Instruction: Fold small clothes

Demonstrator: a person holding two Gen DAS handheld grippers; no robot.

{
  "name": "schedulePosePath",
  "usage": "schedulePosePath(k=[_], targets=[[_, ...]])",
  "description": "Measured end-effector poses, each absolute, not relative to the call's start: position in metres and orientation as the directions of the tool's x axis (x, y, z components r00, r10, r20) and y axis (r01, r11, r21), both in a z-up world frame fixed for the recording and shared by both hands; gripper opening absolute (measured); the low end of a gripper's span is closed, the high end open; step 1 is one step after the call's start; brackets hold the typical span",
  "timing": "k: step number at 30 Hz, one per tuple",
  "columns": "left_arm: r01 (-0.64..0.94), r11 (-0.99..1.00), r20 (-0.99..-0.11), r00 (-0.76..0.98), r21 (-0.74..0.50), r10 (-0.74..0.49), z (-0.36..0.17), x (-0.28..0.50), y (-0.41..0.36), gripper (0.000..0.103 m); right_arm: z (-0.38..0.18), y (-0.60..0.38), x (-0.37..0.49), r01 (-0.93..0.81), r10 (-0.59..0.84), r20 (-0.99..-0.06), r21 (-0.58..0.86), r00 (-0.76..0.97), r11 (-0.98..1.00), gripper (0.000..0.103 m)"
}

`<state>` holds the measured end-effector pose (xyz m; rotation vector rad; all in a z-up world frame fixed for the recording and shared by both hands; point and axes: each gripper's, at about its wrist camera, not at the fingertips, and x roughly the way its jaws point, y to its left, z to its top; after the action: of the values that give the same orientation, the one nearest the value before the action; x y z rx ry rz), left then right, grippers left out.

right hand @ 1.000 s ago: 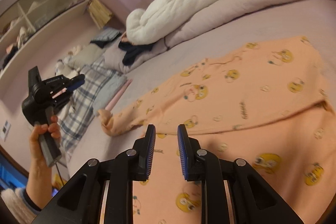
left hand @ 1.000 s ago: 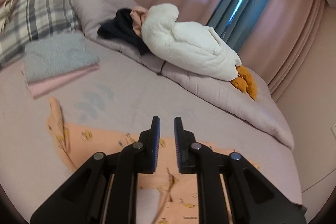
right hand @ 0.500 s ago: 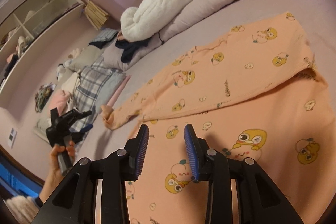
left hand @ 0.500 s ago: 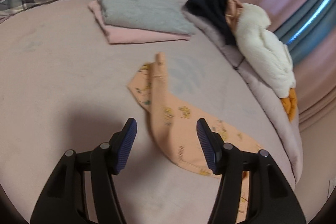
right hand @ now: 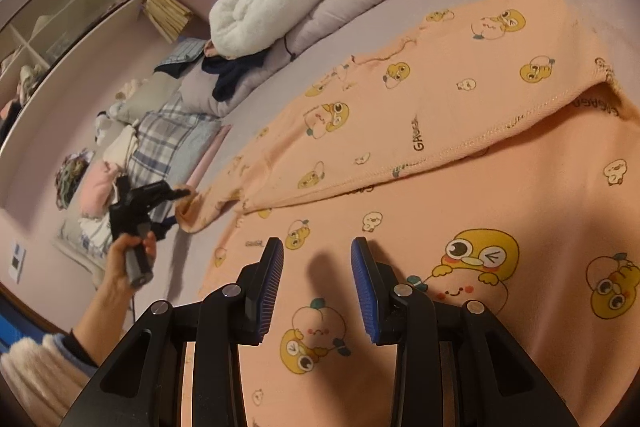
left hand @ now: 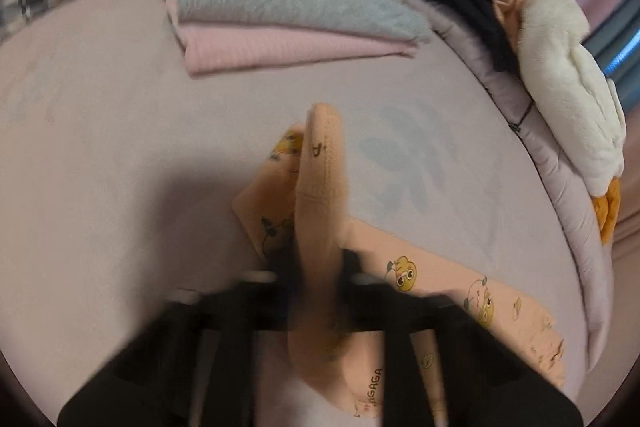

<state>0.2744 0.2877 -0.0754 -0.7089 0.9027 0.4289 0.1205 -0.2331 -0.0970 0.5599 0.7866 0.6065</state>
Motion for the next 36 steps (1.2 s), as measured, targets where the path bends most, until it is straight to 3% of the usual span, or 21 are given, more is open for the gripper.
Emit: schedulePosePath(k=[5,16,24,28,31,36], targets=[[-0.579,0.705,-0.788,0.614,-0.409,0.048,-0.062,0.257,0.280,0.004,-0.097,-0.235,0.118,-0.284,0.682,-0.469,0.665,0.561,0.690,0.035],[-0.161,0.902,-0.604,0.787,-0.401,-0.128,0.043,0.251,0.135,0.003,-0.100,-0.253,0.113,-0.260,0.696,-0.383,0.732,0.607,0.630,0.035],[-0.030,0.906,-0.634,0.725,-0.422,-0.271,0.018,0.241,0.069,0.007,-0.105,-0.257,0.115,-0.252,0.724,-0.356,0.771,0.591,0.585,0.035],[-0.065,0.909,-0.680,0.686,-0.411,-0.259,-0.014,0.221,0.086,0.019,-0.094,-0.246,0.117,-0.261,0.747,-0.356,0.781,0.562,0.568,0.057],[-0.129,0.916,-0.716,0.669,-0.379,-0.202,-0.039,0.199,0.108,0.036,-0.083,-0.220,0.129,-0.291,0.798,-0.344,0.800,0.495,0.525,0.059],[-0.217,0.905,-0.744,0.652,-0.366,-0.145,-0.069,0.173,0.150,0.042,-0.059,-0.137,0.169,-0.380,0.855,-0.378,0.777,0.355,0.502,0.059]])
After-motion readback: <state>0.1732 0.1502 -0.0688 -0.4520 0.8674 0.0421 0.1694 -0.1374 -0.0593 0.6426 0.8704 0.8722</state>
